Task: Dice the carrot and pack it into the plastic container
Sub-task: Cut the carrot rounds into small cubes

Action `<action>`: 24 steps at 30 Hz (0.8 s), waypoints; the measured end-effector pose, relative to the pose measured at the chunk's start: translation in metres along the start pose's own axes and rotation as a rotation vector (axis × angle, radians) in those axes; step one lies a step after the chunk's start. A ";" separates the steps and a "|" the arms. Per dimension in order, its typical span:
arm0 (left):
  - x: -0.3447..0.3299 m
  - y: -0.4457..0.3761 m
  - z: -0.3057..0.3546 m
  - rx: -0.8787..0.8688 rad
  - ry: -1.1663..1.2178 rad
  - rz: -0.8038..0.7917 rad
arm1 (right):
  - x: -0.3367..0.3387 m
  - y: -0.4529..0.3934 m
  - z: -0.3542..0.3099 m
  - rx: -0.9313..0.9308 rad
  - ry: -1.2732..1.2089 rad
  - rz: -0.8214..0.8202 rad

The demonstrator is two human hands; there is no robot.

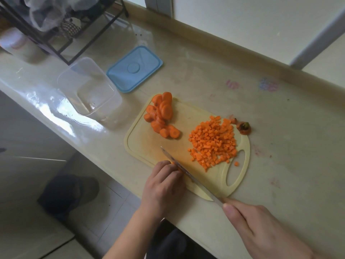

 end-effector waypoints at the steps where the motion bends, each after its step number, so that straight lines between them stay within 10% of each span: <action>1: 0.000 0.000 0.000 -0.001 0.002 0.000 | 0.000 0.001 0.000 0.002 -0.006 -0.003; 24: 0.001 0.006 -0.002 0.010 -0.010 0.027 | -0.003 0.000 0.000 0.016 0.001 -0.001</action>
Point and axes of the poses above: each hand's wrist, its own y-axis away from the middle knuckle, its own x-axis out of the back of the hand, z = x × y, the point moved 7 cm from there along -y, towards the middle knuckle, and after that the axes turned 15 degrees about x, right-handed, at the moved point
